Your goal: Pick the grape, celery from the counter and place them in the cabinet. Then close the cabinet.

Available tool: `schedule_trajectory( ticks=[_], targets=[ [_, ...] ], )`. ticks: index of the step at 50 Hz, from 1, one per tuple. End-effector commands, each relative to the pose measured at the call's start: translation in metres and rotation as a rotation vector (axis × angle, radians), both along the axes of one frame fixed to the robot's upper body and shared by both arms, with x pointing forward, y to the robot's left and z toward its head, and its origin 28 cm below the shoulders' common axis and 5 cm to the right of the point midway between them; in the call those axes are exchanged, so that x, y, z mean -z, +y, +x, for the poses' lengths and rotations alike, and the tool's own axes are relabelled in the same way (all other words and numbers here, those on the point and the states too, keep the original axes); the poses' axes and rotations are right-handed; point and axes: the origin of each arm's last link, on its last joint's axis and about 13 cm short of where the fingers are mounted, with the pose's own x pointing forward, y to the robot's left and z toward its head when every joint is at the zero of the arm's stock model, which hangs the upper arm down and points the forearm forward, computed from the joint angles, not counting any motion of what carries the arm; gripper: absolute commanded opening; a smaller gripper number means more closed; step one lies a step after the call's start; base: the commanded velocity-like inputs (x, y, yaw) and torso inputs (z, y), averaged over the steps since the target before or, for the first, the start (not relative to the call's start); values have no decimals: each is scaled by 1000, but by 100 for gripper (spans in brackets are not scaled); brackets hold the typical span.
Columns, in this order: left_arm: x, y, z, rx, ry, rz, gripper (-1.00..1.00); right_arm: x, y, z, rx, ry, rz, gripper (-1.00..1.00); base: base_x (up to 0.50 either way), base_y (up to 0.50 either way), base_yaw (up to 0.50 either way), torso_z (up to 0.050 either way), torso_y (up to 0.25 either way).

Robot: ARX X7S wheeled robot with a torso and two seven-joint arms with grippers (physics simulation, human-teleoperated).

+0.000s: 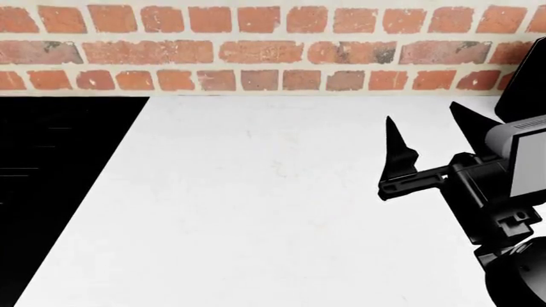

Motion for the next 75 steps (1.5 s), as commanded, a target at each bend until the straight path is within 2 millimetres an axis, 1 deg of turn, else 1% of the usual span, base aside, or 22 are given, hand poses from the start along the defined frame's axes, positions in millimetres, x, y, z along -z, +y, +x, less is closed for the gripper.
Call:
schedule_trajectory(
  ticks=[1, 7, 9, 14, 20, 26, 30, 34, 40, 46, 51, 56, 61, 70, 75],
  targets=[
    [8, -4, -12, 112, 6, 95, 100, 1, -1, 0, 3, -1, 2, 100, 0, 0, 0, 0, 0],
    [19, -4, -14, 196, 44, 191, 100, 0, -1, -1, 3, -1, 3, 100, 0, 0, 0, 0, 0],
    [20, -5, -12, 213, 60, 215, 100, 0, -1, -1, 3, -1, 4, 100, 0, 0, 0, 0, 0],
    [27, -4, -1, 234, 106, 264, 100, -1, -1, -2, 3, -4, 4, 100, 0, 0, 0, 0, 0],
    [47, -5, 20, 247, 172, 322, 100, -2, -3, -5, 7, -8, 3, 100, 0, 0, 0, 0, 0],
    [63, -7, 34, 255, 221, 367, 100, -2, -4, -5, 10, -9, 6, 100, 0, 0, 0, 0, 0],
    [77, -9, 44, 245, 248, 374, 100, -2, -3, -5, 7, -11, 6, 100, 0, 0, 0, 0, 0],
    [98, -10, 58, 234, 292, 360, 100, -3, -3, -6, 6, -14, 6, 100, 0, 0, 0, 0, 0],
    [121, -10, 70, 204, 335, 343, 100, -4, -4, -7, 10, -18, 5, 100, 0, 0, 0, 0, 0],
    [140, -10, 79, 107, 377, 236, 100, -7, -3, -9, 11, -33, 8, 100, 0, 0, 0, 0, 0],
    [157, 4, 82, 44, 396, 115, 100, -10, -4, -11, 14, -51, 8, 100, 0, 0, 0, 0, 0],
    [175, 12, 84, 20, 411, 61, 100, -11, -5, -12, 22, -65, 10, 100, 0, 0, 0, 0, 0],
    [187, 22, 78, -25, 385, -9, 100, -13, -5, -12, 27, -78, 12, 100, 0, 0, 0, 0, 0],
    [202, 25, 70, -67, 317, -53, 100, -16, -5, -14, 35, -94, 11, 100, 0, 0, 0, 0, 0],
    [219, 27, 64, -94, 300, -66, 100, -18, -5, -15, 37, -102, 10, 100, 0, 0, 0, 0, 0]
  ],
)
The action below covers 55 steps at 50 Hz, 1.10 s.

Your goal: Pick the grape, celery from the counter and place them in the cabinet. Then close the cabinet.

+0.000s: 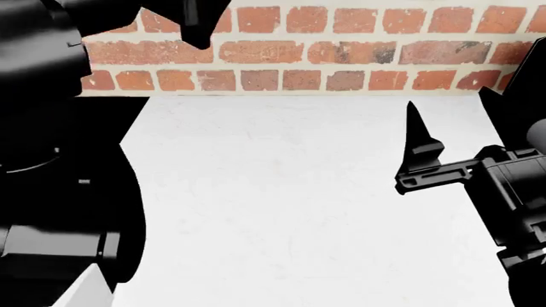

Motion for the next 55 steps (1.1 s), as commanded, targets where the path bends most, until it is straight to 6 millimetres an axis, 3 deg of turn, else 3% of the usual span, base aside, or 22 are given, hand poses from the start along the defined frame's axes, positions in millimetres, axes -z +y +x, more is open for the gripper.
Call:
schedule_trajectory(
  ticks=[1, 11, 27, 55],
  targets=[
    [32, 8, -11, -80, -34, -57, 100, -3, 0, -3, 7, -21, 0, 100, 0, 0, 0, 0, 0],
    [58, 12, -21, -79, -42, -67, 100, -3, -1, -5, 15, -51, 3, 100, 0, 0, 0, 0, 0],
    [91, 12, -33, -107, -26, -38, 100, -26, -7, -19, 77, -165, 48, 100, 0, 0, 0, 0, 0],
    [100, 28, -41, -166, -30, -58, 100, -96, -34, -61, 205, -346, 179, 100, 0, 0, 0, 0, 0]
  ],
)
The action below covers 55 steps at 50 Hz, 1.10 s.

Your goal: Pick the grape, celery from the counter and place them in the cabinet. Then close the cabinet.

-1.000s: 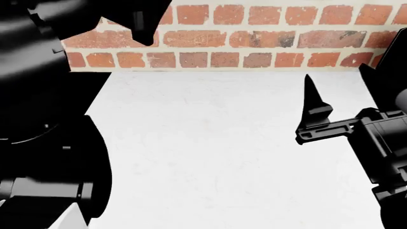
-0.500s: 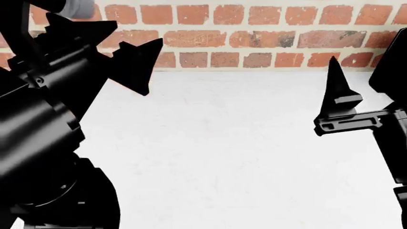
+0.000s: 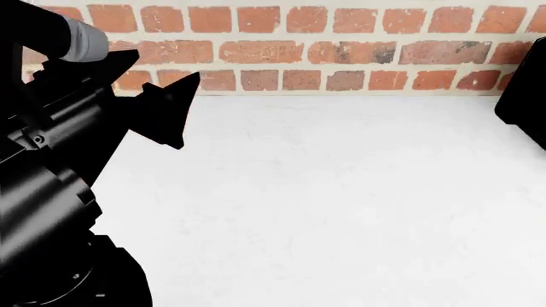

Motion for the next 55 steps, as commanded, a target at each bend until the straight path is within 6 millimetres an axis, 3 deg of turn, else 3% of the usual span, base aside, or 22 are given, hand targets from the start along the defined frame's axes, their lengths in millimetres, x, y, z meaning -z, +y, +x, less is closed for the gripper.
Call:
schedule_trajectory(
  ticks=[1, 16, 27, 32, 39, 47, 55],
  targets=[
    [4, 3, -3, -15, -1, -5, 100, -27, -7, -13, 32, -49, 30, 100, 0, 0, 0, 0, 0],
    [6, 2, -3, -8, -1, -7, 100, -55, -16, -10, 58, -38, 75, 100, 0, 0, 0, 0, 0],
    [5, 2, -3, -7, -2, -8, 100, -59, -16, -10, 59, -40, 68, 100, 0, 0, 0, 0, 0],
    [3, 2, -2, -8, -5, -17, 100, -78, -20, -3, 61, -76, 56, 100, 0, 0, 0, 0, 0],
    [1, 1, -2, -6, -8, -17, 100, -96, -26, 9, -23, -139, 143, 100, 0, 0, 0, 0, 0],
    [4, 0, -2, -1, -2, -16, 100, -114, -30, 8, -66, -270, 307, 100, 0, 0, 0, 0, 0],
    [5, 0, -2, -4, 2, -14, 100, -121, -32, 9, -265, -350, 476, 100, 0, 0, 0, 0, 0]
  ],
)
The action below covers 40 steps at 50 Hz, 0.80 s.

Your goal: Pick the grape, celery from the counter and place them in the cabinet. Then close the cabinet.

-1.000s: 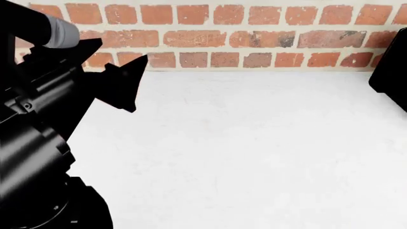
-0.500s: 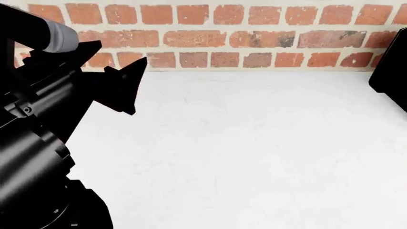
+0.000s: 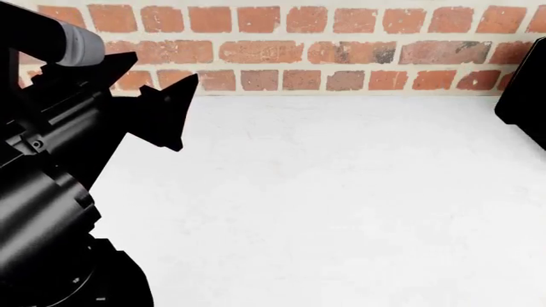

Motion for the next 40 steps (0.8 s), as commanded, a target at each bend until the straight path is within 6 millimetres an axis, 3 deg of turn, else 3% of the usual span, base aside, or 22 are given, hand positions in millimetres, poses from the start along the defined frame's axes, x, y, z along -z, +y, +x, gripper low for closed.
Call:
schedule_trajectory(
  ticks=[1, 13, 23, 40],
  targets=[
    [2, -1, 0, 1, 6, 2, 100, -16, -3, 2, -206, -143, 179, 100, 0, 0, 0, 0, 0],
    [2, -1, 0, 2, 9, 5, 100, -31, 3, 4, -364, -206, 184, 100, 0, 0, 0, 0, 0],
    [1, -2, 0, 2, 6, 9, 100, -47, 10, 17, -417, -155, 142, 100, 0, 0, 0, 0, 0],
    [1, -3, 0, 4, 3, 13, 100, -99, 36, 19, -537, -177, 9, 100, 0, 0, 0, 0, 0]
  ],
)
